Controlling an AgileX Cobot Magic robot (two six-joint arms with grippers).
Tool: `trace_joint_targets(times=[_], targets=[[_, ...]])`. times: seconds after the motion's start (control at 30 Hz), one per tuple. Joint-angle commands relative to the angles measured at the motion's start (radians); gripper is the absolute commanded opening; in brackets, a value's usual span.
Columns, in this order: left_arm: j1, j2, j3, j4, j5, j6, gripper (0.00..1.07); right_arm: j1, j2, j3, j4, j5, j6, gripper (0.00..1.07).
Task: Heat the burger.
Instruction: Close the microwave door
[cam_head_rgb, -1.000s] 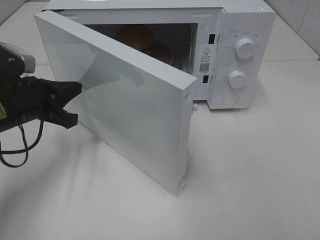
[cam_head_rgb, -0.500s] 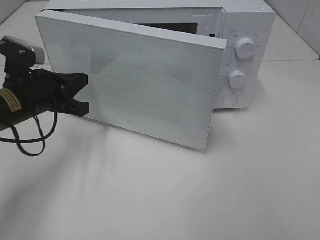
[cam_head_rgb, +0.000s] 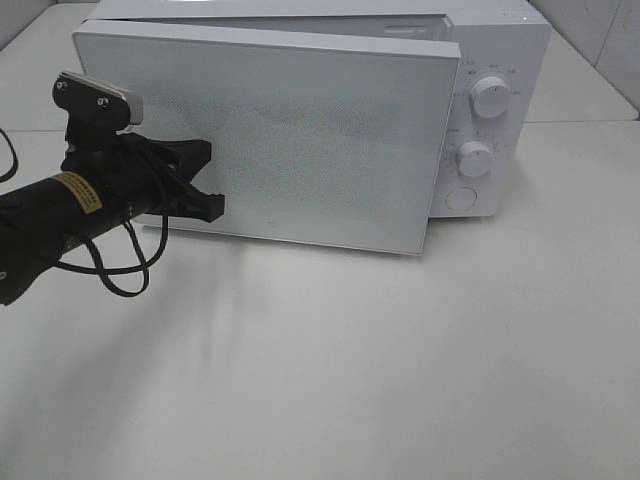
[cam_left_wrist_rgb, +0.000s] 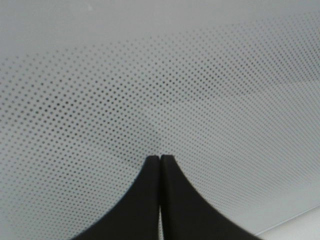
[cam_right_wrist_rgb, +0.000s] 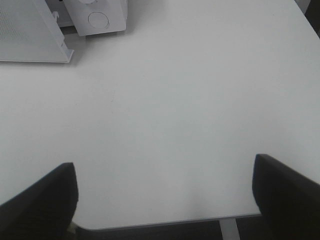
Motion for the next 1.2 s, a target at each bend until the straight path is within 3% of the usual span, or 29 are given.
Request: trace_joint_targets(times=[0.03, 0.4, 0.8, 0.97, 1.2], targets=[[-0.026, 0.016, -0.033, -0.08, -0.007, 0.013, 0.0, -0.004, -0.033, 0.001, 0.0, -0.003, -0.007, 0.91], [-0.027, 0.029, -0.111, -0.143, 0.01, 0.013, 0.0, -0.004, -0.033, 0.001, 0.0, -0.003, -0.007, 0.91], [-0.029, 0.029, -0.166, -0.146, 0.052, 0.014, 0.0, -0.004, -0.033, 0.001, 0.0, -0.003, -0.007, 0.91], [-0.046, 0.035, -0.168, -0.173, 0.052, 0.05, 0.0, -0.004, -0.033, 0.001, 0.002, -0.003, -0.007, 0.91], [-0.096, 0.119, -0.276, -0.227, 0.067, 0.065, 0.0, -0.004, -0.033, 0.001, 0.003, -0.004, -0.007, 0.91]])
